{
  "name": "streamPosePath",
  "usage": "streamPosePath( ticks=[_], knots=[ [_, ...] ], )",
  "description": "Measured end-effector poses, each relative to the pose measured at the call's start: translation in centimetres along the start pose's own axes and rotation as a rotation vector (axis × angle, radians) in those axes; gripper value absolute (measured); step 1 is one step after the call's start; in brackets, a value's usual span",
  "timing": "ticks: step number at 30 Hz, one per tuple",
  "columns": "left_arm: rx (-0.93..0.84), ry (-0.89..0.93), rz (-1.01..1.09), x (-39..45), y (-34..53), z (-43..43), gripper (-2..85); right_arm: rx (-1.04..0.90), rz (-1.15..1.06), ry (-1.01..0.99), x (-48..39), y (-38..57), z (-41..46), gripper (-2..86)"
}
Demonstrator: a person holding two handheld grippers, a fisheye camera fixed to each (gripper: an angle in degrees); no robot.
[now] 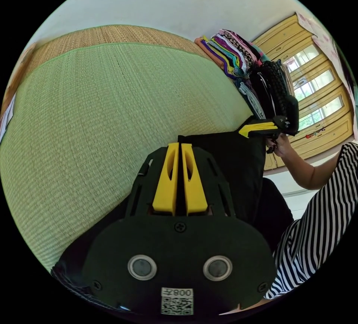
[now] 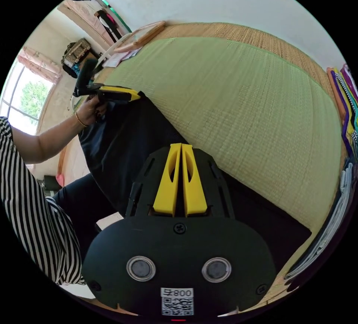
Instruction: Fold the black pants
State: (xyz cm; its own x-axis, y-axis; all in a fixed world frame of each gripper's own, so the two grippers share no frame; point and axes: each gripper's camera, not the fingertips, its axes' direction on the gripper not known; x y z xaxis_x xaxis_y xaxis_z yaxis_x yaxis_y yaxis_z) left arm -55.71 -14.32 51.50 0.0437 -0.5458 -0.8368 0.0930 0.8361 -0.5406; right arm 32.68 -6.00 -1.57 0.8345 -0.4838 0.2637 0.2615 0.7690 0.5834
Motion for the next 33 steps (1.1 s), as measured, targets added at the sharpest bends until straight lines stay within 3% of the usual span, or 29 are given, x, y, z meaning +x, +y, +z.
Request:
streamPosePath(
  ticks=[7, 12, 15, 20, 24, 29, 33],
  knots=[
    [0.084, -0.079, -0.106, -0.8, 4.9, -5.2, 2.0, 0.022, 0.021, 0.046, -1.2, 1.3, -0.3, 0.2],
    [0.110, -0.264, -0.384, -3.2, 13.0, -10.7, 1.0, 0.081, -0.097, -0.123, -5.9, 0.7, -0.4, 0.1],
    [0.106, -0.314, -0.513, -4.3, 16.8, -12.0, 0.5, 0.082, -0.188, -0.094, -9.3, -1.3, 0.8, 0.1],
    [0.084, -0.330, -0.544, -4.8, 19.3, -11.6, 0.2, 0.059, -0.175, -0.072, -11.0, -4.7, 3.0, 0.1],
    [0.063, -0.415, -0.526, -3.8, 20.5, -11.7, 0.1, -0.011, -0.143, 0.080, -10.4, -4.5, 5.2, 0.1],
    [0.127, -0.339, -0.582, -3.8, 22.2, -12.0, 0.1, 0.016, -0.016, -0.024, -8.6, -3.0, 4.6, 0.1],
    [0.144, -0.384, -0.549, -1.6, 22.8, -13.0, 0.1, 0.048, 0.005, -0.103, -8.1, -1.1, 2.5, 0.1]
  ],
)
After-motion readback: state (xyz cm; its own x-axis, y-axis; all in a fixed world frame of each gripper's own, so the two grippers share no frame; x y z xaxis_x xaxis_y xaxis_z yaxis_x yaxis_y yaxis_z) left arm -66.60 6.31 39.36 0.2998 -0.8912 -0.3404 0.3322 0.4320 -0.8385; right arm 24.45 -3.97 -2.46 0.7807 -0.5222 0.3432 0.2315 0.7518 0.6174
